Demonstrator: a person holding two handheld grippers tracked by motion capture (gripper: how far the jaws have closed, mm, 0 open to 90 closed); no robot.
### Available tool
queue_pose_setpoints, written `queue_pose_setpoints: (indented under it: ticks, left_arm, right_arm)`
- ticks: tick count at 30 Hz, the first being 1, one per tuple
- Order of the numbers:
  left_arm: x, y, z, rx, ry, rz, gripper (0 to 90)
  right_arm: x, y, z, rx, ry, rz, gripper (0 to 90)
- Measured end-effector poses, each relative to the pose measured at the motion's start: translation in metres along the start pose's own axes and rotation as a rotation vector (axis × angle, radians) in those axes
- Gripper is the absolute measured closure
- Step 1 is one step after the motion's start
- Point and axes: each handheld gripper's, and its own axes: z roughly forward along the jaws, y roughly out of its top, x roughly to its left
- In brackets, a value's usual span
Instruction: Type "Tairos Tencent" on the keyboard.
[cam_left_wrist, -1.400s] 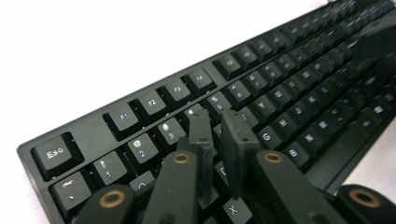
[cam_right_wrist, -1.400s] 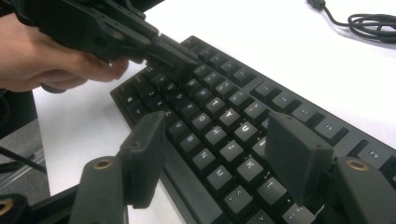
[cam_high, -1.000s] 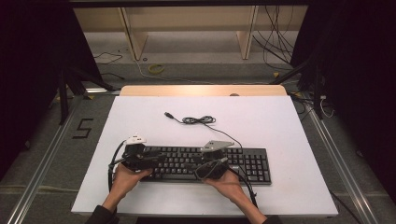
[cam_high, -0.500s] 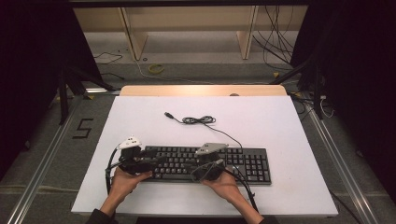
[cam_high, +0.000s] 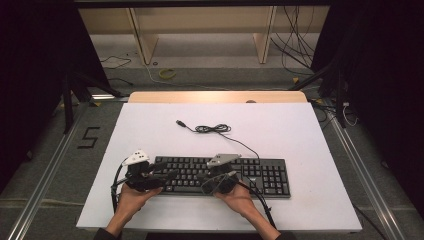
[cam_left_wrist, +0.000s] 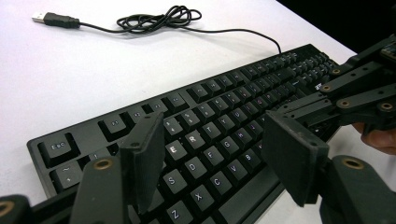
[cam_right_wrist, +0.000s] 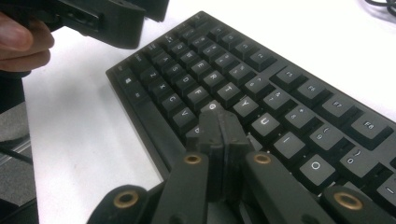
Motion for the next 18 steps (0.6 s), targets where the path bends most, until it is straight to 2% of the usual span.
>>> queue_pose_setpoints:
  ticks: [18]
  left_arm:
    - [0.0,-0.006,-0.004,-0.009,0.003,-0.006,33.8]
  right_arm:
    - [0.001,-0.004,0.013,0.048,-0.022,-0.003,90.0]
